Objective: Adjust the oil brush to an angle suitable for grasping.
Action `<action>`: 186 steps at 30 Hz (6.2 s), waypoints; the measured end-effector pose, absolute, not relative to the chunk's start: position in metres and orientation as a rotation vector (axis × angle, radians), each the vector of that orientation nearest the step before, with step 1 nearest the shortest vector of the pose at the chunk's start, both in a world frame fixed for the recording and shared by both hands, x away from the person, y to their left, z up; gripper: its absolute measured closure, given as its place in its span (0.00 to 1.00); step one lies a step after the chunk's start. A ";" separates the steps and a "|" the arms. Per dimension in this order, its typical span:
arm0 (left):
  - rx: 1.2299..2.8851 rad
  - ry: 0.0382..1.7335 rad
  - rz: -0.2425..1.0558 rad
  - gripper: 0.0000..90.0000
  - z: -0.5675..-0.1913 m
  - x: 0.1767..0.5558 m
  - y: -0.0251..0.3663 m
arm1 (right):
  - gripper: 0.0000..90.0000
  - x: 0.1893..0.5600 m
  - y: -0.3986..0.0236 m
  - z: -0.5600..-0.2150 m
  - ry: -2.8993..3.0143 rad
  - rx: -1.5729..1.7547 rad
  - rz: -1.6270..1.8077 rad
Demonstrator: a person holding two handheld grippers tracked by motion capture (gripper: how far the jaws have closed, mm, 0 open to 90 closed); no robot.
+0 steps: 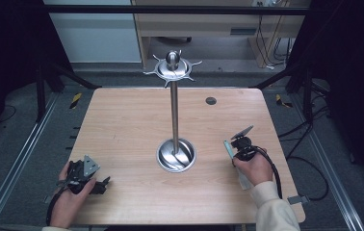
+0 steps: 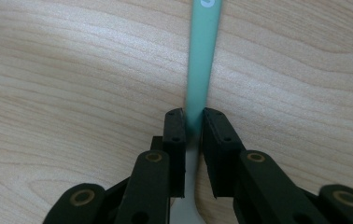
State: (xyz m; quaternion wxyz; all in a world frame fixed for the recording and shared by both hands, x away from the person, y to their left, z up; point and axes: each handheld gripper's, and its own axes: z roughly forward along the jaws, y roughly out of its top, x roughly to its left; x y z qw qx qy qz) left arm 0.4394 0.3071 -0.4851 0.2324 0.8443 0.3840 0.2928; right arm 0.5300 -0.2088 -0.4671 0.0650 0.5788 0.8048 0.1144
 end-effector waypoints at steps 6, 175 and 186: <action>2.320 1.055 0.804 0.03 -0.485 0.439 0.307 | 0.90 0.530 -0.210 -0.467 2.430 1.744 0.345; 2.277 1.059 0.829 0.03 -0.481 0.439 0.310 | 0.91 0.443 -0.167 -0.276 1.931 1.011 1.498; 2.276 1.057 0.828 0.03 -0.481 0.439 0.310 | 0.91 0.432 -0.162 -0.270 1.913 0.944 1.532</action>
